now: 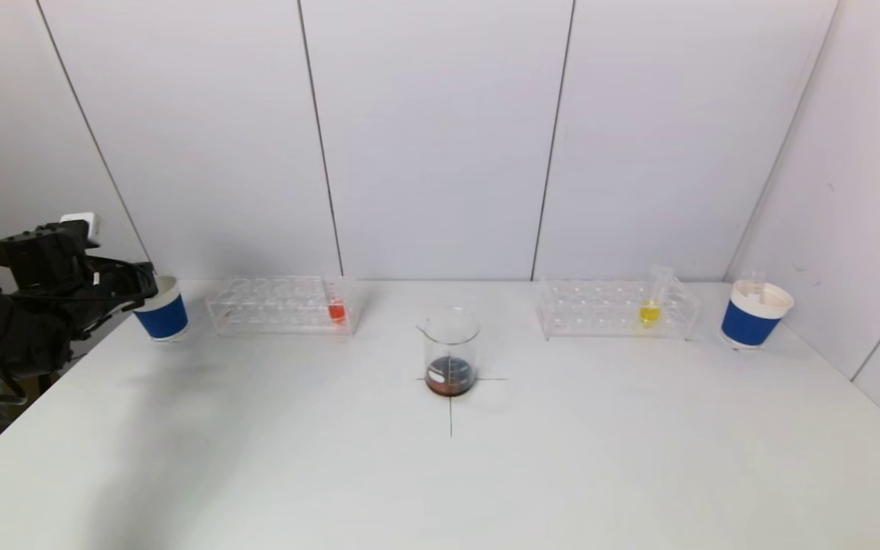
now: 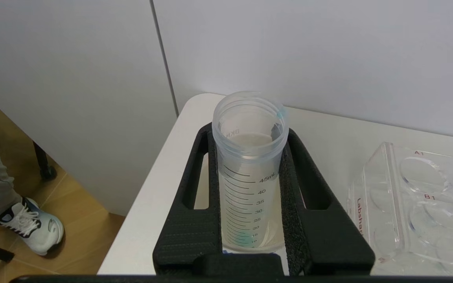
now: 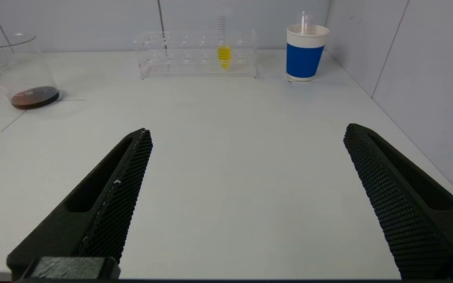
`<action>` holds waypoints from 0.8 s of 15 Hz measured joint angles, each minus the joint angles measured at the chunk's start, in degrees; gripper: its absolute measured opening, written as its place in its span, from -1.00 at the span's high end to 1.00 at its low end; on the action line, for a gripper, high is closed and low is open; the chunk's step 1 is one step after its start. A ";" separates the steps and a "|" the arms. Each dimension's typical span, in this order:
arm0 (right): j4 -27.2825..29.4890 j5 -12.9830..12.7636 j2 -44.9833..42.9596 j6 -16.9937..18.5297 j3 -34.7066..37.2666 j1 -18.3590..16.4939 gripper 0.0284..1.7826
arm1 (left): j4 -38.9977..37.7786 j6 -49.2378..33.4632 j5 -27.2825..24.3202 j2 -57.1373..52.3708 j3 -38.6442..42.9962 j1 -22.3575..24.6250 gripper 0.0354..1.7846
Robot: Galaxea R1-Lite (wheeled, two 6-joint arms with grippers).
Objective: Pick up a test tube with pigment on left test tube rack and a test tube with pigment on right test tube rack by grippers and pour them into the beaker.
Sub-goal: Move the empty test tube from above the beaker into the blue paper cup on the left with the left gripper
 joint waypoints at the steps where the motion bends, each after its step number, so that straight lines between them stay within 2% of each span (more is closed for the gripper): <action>1: 0.00 0.00 0.00 0.02 0.00 0.00 -0.99 | 0.00 0.02 0.00 -0.02 0.00 0.00 0.53; 12: 0.00 0.02 0.00 0.02 0.00 0.00 -0.99 | -0.20 0.00 -0.84 -0.05 -0.11 0.00 0.53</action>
